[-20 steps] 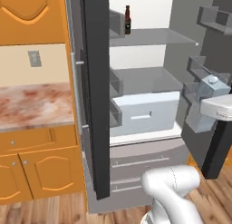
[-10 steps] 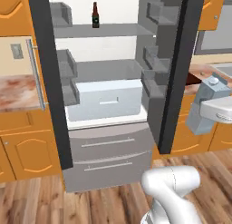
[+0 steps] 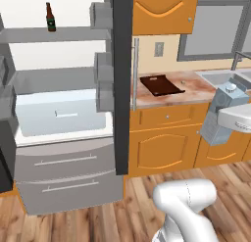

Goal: Take out the milk from the fridge and place it on the tray on the counter. Then take the sugar cube near the tray and place it in the tray.

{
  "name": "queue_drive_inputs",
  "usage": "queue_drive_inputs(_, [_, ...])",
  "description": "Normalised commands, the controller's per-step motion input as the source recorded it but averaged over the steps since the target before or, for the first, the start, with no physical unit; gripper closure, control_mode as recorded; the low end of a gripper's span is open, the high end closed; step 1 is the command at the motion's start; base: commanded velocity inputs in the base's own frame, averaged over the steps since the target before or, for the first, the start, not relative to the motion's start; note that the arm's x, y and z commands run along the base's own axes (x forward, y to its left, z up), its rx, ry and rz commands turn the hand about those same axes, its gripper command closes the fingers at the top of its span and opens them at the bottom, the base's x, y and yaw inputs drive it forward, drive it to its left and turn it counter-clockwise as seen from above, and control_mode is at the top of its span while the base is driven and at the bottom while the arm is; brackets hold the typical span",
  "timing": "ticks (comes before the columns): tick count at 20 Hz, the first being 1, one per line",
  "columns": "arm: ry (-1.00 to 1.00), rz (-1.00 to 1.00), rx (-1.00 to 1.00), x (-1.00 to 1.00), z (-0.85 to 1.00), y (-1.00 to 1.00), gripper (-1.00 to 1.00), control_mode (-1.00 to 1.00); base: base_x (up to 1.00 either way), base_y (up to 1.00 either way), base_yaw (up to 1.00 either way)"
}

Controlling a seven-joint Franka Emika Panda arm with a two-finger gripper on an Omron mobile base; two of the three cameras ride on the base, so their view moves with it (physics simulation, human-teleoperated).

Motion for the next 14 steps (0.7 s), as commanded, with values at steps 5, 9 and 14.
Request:
queue_drive_inputs(5, [0.0, 0.0, 0.0, 0.0, 0.0, 0.0, 1.0, 1.0, 0.18, -1.0, 0.02])
queue_drive_inputs(9, [0.0, 0.0, 0.0, 0.0, 0.0, 0.0, 1.0, 1.0, 0.82, -0.72, 0.06])
queue_drive_inputs(14, [0.0, 0.0, 0.0, 0.0, 0.0, 0.0, 1.0, 1.0, 1.0, -0.05, 0.04])
